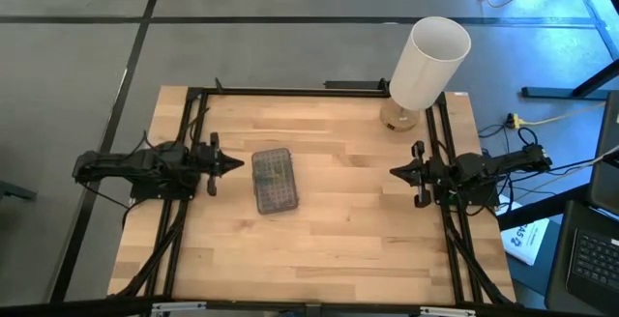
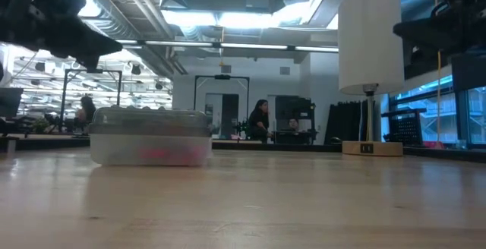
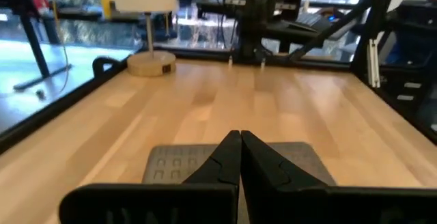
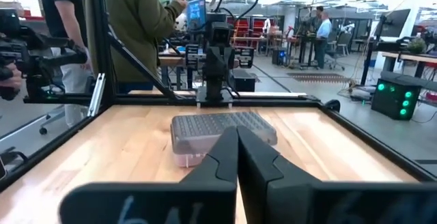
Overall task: Pack school essentials
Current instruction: Return to Home Position
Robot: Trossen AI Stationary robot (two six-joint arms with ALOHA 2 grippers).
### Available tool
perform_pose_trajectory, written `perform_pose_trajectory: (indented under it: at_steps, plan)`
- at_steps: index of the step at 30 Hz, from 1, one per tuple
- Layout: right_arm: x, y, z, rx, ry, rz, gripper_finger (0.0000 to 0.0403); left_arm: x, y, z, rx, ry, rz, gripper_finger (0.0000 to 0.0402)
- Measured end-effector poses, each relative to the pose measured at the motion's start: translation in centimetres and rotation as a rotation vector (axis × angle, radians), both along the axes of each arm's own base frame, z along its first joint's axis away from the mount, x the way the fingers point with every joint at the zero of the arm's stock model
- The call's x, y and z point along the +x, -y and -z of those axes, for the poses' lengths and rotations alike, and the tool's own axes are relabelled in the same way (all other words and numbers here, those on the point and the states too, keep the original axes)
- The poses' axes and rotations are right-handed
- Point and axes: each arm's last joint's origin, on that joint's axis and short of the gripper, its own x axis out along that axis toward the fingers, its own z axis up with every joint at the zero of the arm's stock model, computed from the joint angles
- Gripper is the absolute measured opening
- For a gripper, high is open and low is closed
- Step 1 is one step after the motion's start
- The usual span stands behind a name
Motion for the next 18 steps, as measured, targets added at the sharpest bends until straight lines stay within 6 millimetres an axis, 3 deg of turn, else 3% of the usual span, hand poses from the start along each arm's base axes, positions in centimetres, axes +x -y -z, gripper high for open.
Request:
perform_pose_trajectory:
  at_steps: [2,18]
  plan:
    - [0.01,0.0,0.07,-0.003,-0.007,-0.001,0.0002,0.3,0.0,0.7,0.016,0.016,0.003,0.0]
    - [0.04,-0.11,0.26,-0.012,-0.027,-0.035,0.0021,0.45,0.01,0.76,0.017,0.022,0.006,0.0016]
